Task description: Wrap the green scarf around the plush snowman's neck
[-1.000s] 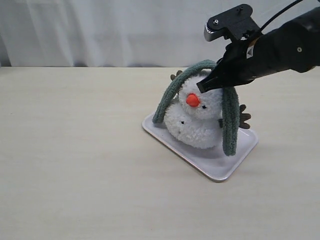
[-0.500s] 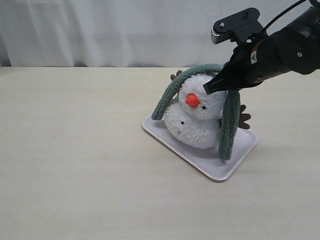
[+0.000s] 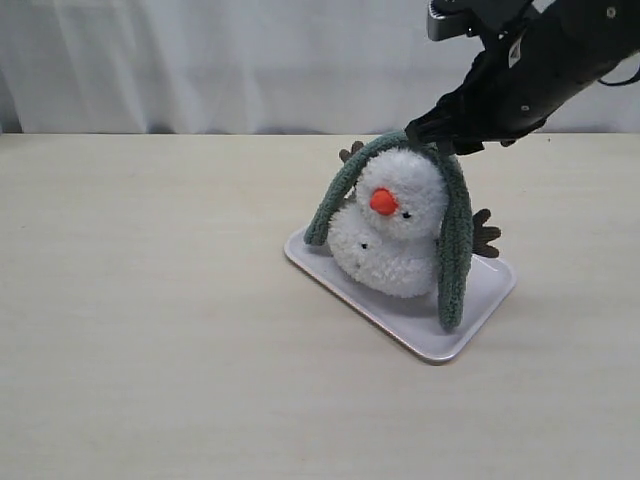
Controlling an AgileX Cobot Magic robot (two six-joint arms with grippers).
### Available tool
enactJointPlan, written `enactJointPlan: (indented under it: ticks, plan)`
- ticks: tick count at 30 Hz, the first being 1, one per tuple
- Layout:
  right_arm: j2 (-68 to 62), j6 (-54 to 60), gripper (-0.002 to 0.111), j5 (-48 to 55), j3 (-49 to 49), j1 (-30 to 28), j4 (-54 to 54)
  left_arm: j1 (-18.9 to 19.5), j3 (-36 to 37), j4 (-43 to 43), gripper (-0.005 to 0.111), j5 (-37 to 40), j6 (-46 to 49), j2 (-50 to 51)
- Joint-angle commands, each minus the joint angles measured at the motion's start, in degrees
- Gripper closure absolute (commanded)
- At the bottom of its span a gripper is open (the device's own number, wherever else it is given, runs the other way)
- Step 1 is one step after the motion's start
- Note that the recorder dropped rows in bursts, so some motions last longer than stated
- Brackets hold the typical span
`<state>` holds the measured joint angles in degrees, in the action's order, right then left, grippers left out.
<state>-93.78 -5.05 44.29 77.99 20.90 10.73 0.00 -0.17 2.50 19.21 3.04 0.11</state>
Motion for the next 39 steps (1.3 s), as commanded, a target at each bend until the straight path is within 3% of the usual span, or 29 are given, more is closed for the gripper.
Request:
enactJointPlan:
  ticks: [1,6,13,22,39]
  plan:
    - [0.6,5.74,0.064,6.63,4.7,-0.12,-4.55,-0.07,0.17,-0.14,0.107,-0.6,-0.14,-0.11]
    - [-0.05,8.17,0.066,6.27,5.32,-0.12,-4.69,-0.07,0.17,-0.14,0.107,-0.6,-0.14,-0.11]
    - [-4.49,16.7,0.104,8.16,7.03,-0.12,-9.1,-0.07,0.17,-0.14,0.107,-0.69,-0.14,-0.11]
    - [-5.4,18.8,0.104,8.25,8.33,-0.12,-13.32,-0.07,0.17,-0.14,0.107,-0.69,-0.14,-0.11]
    - [-8.85,16.81,0.104,-1.09,8.33,-0.12,-6.43,-0.07,0.17,-0.14,0.107,-0.69,-0.14,-0.11]
